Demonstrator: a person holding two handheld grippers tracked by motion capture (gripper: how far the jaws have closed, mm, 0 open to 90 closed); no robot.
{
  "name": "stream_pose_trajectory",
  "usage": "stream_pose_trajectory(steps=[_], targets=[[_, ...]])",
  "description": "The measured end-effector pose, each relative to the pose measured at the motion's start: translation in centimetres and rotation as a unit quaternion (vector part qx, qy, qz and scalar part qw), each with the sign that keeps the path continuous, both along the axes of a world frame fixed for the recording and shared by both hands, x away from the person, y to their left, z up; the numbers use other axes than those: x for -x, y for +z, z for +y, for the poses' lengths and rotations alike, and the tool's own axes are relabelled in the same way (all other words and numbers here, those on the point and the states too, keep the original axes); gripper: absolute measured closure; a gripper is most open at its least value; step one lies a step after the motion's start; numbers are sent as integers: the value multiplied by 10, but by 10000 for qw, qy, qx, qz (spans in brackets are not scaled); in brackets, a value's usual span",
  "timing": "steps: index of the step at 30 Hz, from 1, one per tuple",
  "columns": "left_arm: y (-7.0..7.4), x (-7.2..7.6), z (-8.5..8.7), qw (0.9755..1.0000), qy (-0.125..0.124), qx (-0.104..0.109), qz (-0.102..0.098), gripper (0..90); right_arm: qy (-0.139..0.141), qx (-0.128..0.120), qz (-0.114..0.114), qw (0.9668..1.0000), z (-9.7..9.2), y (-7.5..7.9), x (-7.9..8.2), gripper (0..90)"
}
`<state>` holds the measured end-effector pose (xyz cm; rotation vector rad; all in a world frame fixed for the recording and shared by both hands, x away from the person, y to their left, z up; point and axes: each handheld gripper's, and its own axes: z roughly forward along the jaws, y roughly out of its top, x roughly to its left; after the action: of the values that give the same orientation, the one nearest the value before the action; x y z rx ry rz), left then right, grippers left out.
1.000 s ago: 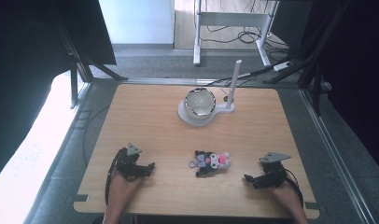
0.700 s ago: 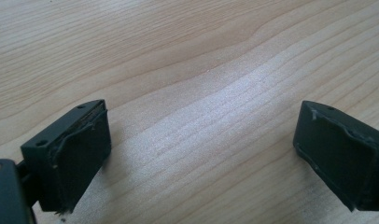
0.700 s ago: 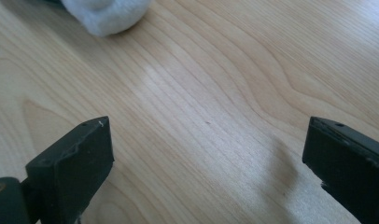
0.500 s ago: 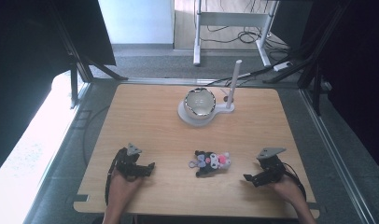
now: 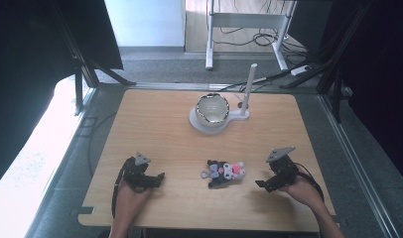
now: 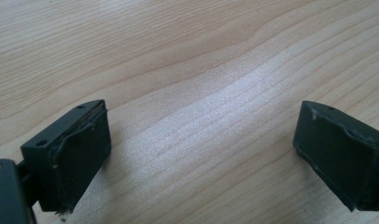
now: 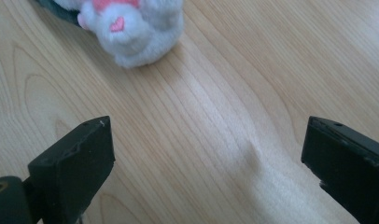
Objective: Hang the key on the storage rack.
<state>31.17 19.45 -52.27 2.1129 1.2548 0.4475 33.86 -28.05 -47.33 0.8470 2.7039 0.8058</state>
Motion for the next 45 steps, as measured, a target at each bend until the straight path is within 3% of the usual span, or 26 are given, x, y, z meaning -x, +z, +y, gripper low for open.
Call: stream_pose_trajectory(steps=[10, 23, 35, 45], targets=[[0, 0, 0, 10000, -2, -1, 0, 41, 265, 228, 163, 9993, 16, 11, -10, 40], [0, 0, 0, 10000, -2, -1, 0, 41, 629, 648, 305, 9954, 44, 22, -20, 42], [0, 0, 0, 10000, 11, 14, -6, 41, 1073, 1004, 433, 9882, 75, 26, -29, 44], [0, 0, 0, 10000, 12, 14, -6, 41, 1562, 1246, 515, 9785, 105, 24, -32, 38]])
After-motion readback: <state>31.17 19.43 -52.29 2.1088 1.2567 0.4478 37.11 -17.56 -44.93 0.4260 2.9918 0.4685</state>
